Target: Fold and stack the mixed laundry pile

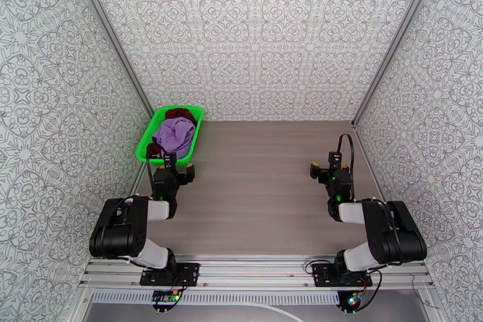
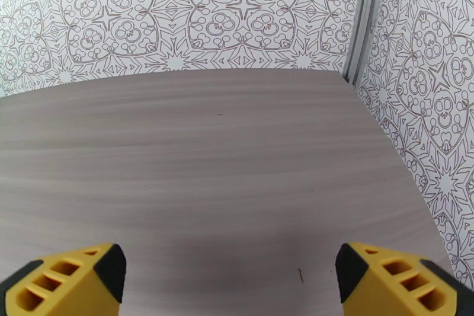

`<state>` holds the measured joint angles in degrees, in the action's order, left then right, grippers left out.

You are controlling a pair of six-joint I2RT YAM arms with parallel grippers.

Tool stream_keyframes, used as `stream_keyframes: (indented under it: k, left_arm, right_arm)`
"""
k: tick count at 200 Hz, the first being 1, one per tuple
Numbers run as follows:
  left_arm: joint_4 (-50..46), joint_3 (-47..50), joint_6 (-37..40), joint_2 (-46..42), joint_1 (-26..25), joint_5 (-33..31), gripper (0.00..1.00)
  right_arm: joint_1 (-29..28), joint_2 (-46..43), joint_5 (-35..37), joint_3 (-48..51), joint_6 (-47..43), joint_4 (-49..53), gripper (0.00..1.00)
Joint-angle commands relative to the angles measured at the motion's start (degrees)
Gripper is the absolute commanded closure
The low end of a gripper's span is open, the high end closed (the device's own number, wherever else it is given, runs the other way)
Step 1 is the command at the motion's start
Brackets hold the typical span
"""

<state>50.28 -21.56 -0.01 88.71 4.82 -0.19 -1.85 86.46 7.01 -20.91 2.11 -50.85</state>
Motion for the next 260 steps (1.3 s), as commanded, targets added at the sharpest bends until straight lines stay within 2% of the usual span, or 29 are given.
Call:
stream_keyframes:
  k: [1,92,244,260]
  left_arm:
    - [-0.4,-0.9,-0.4,-0.4,0.1,0.7,0.01]
    - [-0.4,-1.0,0.3,-0.4,-0.9,-1.2,0.0]
    - [-0.6,-1.0,-0.3,-0.4,-0.1,0.3,0.01]
    - [-0.6,-0.5,-1.2,-2.2,-0.7,-4.8,0.01]
  right_arm:
    - [-0.3,0.4,0.9,-0.9,-0.4,0.7,0.01]
    - [-0.3,0.4,1.0,-0.9,-0.4,0.7,0.01]
    - [-0.3,0.4,0.8,-0.9,-0.2,0.8,0.01]
    - [-0.3,-2.3,-0.4,-1.4,-0.8,2.8,0.01]
